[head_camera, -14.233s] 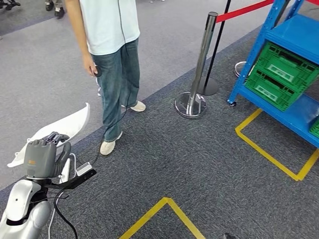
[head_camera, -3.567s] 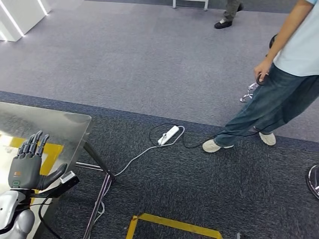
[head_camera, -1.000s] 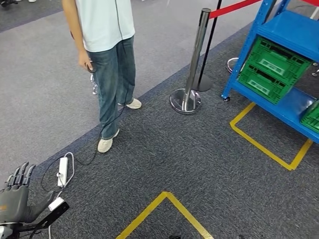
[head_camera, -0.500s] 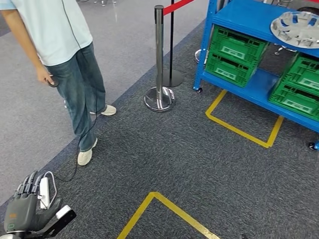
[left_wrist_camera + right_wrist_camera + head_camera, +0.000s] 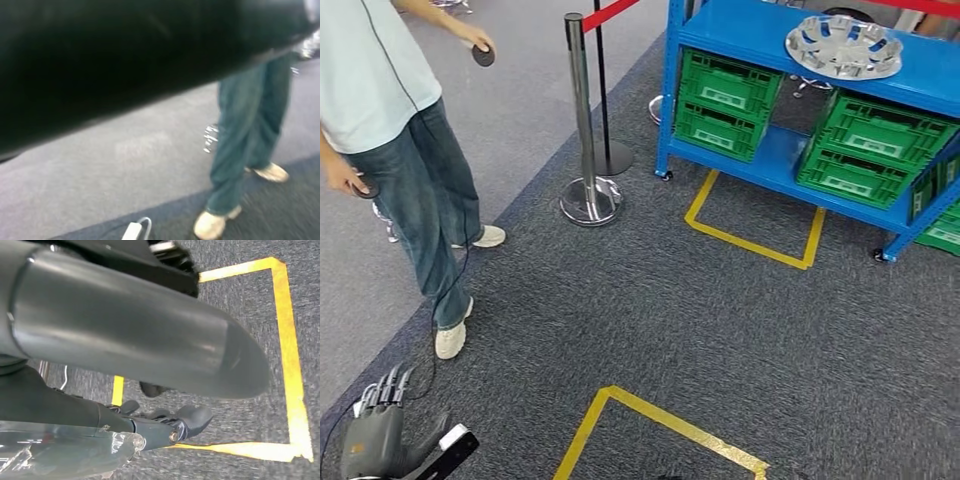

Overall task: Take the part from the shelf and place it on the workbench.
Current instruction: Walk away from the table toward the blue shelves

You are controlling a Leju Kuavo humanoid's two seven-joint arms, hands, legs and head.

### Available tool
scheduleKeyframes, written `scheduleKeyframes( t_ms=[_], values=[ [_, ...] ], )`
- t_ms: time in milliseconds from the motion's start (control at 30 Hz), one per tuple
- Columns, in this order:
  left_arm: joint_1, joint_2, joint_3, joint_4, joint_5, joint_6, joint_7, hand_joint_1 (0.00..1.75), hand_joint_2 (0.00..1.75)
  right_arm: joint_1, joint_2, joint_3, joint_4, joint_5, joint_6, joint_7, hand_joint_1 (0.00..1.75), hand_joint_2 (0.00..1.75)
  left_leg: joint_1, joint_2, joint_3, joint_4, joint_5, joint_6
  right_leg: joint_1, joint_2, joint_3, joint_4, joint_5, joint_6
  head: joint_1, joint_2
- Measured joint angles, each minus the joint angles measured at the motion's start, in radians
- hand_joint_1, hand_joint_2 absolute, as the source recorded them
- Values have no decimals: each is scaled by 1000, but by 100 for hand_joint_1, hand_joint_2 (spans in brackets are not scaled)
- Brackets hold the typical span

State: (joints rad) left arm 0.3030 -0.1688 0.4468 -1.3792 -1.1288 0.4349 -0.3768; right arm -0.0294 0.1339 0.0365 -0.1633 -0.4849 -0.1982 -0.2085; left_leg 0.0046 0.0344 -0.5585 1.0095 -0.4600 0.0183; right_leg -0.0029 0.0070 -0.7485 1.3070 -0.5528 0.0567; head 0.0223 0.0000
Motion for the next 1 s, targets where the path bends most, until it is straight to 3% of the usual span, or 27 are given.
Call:
scheduleKeyframes(
  t_ms=[33, 100, 167, 200, 267, 333, 400, 467, 500, 533, 567, 633, 667, 700, 767, 833, 867, 933, 1000],
  values=[
    [-11, -9, 11, 31, -7, 7, -16, 0, 0, 1, 0, -2, 0, 0, 2, 1, 0, 0, -1, 12, 1, 0, -1, 0, 0, -3, 13, -16, 14, -1, 0, 0],
    [-37, -29, 36, 103, -21, 25, -52, 0, 0, 2, 0, -6, 0, 0, 2, 2, 0, 0, -1, 34, 5, 0, -3, -3, 1, -27, 88, -144, 68, -4, 0, 0],
    [-68, -44, 65, 195, -26, 50, -85, 0, 0, -2, 2, -11, 0, 0, 0, 0, 0, 0, -5, 52, 9, 1, -7, -11, 5, -57, 152, -253, 100, -10, -1, 0],
    [-88, -48, 82, 252, -24, 65, -99, 0, 0, -3, 4, -14, 0, 0, 1, -1, 0, 0, -6, 60, 11, 0, -7, -16, 7, -63, 162, -272, 103, -15, -2, 0],
    [-131, -51, 119, 373, -16, 98, -117, 0, 0, -4, 6, -20, 0, 0, 2, -2, 0, 0, -6, 75, 14, -4, -5, -28, 10, -45, 159, -274, 107, -27, -2, 0],
    [-174, -45, 154, 501, -9, 124, -120, 0, 0, -3, 6, -24, 0, -1, -1, -2, 0, 0, -3, 52, 11, 9, -19, -40, 6, -26, 160, -282, 115, -39, -5, 0],
    [-212, -29, 193, 643, 0, 131, -111, 0, 0, -6, 7, -25, 0, -3, -8, -2, 0, 0, 1, 2, -26, 91, -70, -49, 1, -4, 161, -288, 122, -49, -8, 0],
    [-235, -9, 233, 770, 14, 111, -87, 0, 0, -8, 9, -25, 0, -5, -12, -1, 0, 0, 2, -22, -88, 219, -125, -52, 0, 24, 158, -289, 124, -53, -10, 0],
    [-243, -1, 252, 822, 20, 96, -71, 0, 0, -7, 9, -25, 0, -5, -12, -1, 0, 0, 2, -25, -110, 258, -131, -52, 0, 37, 158, -289, 124, -53, -10, 0],
    [-251, 6, 268, 867, 24, 81, -52, 0, 0, -5, 10, -25, 0, -5, -11, 1, 0, 0, 2, -27, -116, 262, -117, -52, -1, 49, 158, -289, 125, -53, -10, 0],
    [-260, 12, 281, 906, 24, 69, -30, 0, 0, -4, 10, -25, 0, -6, -12, 5, 0, 0, 3, -28, -103, 227, -86, -51, -1, 59, 159, -288, 125, -52, -10, 0],
    [-280, 20, 298, 967, 20, 54, 13, 0, 0, -4, 10, -23, 0, -8, -13, 14, 0, 0, 6, -38, -46, 94, -15, -51, -1, 71, 159, -287, 126, -45, -11, 0],
    [-291, 22, 305, 992, 17, 48, 29, 0, 0, -4, 10, -22, 0, -9, -14, 17, 0, 0, 7, -45, -22, 39, 5, -48, 0, 76, 158, -285, 125, -40, -11, 0],
    [-298, 23, 311, 1012, 18, 43, 38, 0, 0, -4, 10, -22, 0, -9, -14, 19, 0, 0, 7, -52, -8, 6, 13, -45, 1, 78, 156, -285, 125, -34, -12, 0],
    [-308, 24, 324, 1044, 23, 33, 47, 0, 0, -3, 10, -22, 0, -9, -13, 20, 0, 0, 5, -56, -4, -9, 14, -32, 0, 82, 151, -288, 126, -23, -13, 0],
    [-314, 25, 337, 1065, 32, 24, 55, 0, 0, -1, 10, -22, 0, -9, -13, 21, 0, 0, 5, -50, -4, -13, 19, -18, -1, 65, 141, -274, 114, -13, -11, 0],
    [-317, 26, 344, 1073, 37, 20, 59, 0, 0, -1, 10, -22, 0, -9, -12, 20, 0, 0, 6, -46, -3, -16, 21, -11, -1, 49, 127, -243, 94, -10, -8, 0],
    [-320, 29, 357, 1087, 42, 14, 66, 0, 0, -4, 10, -21, 0, -9, -11, 19, 0, 0, 4, -37, -4, -16, 21, -3, 0, 14, 74, -122, 27, -5, -4, 0],
    [-320, 32, 367, 1100, 43, 5, 79, 0, 0, -4, 10, -21, 0, -8, -5, 17, 0, 0, 2, -28, -3, -16, 20, -2, 0, 3, 23, -8, -17, -3, -4, 0]
  ],
)
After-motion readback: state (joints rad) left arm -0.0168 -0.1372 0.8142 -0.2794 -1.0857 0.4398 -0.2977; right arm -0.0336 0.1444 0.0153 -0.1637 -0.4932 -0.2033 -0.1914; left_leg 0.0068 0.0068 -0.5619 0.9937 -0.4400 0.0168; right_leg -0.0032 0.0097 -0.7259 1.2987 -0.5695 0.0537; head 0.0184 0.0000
